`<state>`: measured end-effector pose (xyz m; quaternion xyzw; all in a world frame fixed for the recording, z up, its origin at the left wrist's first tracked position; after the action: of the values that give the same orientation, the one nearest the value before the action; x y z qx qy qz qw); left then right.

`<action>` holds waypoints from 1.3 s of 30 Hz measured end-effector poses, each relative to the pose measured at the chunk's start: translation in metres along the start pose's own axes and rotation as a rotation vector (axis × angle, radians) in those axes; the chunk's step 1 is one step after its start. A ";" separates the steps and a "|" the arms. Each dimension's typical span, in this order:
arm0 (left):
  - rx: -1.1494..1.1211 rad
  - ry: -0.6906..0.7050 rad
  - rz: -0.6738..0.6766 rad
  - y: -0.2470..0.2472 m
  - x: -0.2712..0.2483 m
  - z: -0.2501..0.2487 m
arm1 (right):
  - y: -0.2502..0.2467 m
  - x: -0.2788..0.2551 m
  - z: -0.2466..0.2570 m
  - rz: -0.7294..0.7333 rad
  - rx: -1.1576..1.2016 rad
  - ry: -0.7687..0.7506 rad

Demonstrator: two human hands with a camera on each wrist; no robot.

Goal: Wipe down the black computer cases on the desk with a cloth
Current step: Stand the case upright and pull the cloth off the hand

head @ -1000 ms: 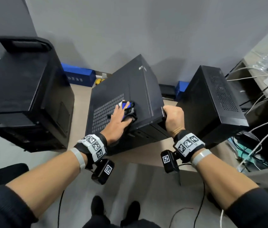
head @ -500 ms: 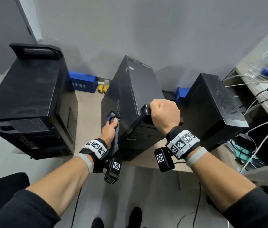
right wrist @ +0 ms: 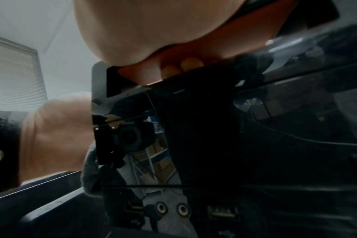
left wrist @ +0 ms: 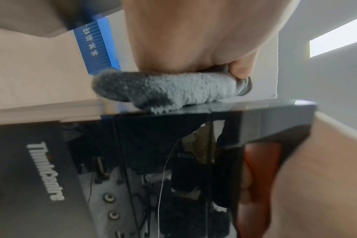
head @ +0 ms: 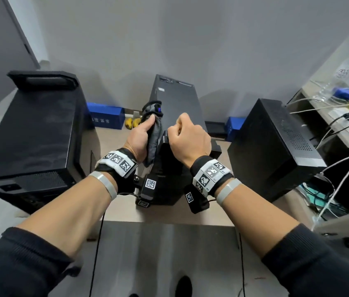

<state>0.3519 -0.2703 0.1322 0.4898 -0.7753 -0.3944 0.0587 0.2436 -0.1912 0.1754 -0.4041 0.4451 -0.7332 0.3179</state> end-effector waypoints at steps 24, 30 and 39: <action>0.142 0.572 -0.360 -0.087 -0.103 -0.084 | 0.021 -0.005 0.060 0.004 -0.154 -0.332; 0.643 0.816 -1.072 -0.169 -0.169 -0.142 | 0.011 -0.001 -0.001 -0.008 -0.250 -0.126; 0.428 0.473 -1.150 -0.249 -0.160 -0.128 | 0.017 -0.002 0.027 0.017 -0.209 -0.155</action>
<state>0.6727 -0.2640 0.1007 0.9005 -0.4173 -0.0815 -0.0913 0.2704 -0.2069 0.1671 -0.4866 0.4964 -0.6467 0.3139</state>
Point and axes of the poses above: each hand's wrist, its own x-axis towards the middle knuckle, its own y-axis out of the palm, z = x × y, the point moved 3 cm from there along x, towards the middle knuckle, and after that the axes turned 11 degrees about -x, right-handed, at the moved point
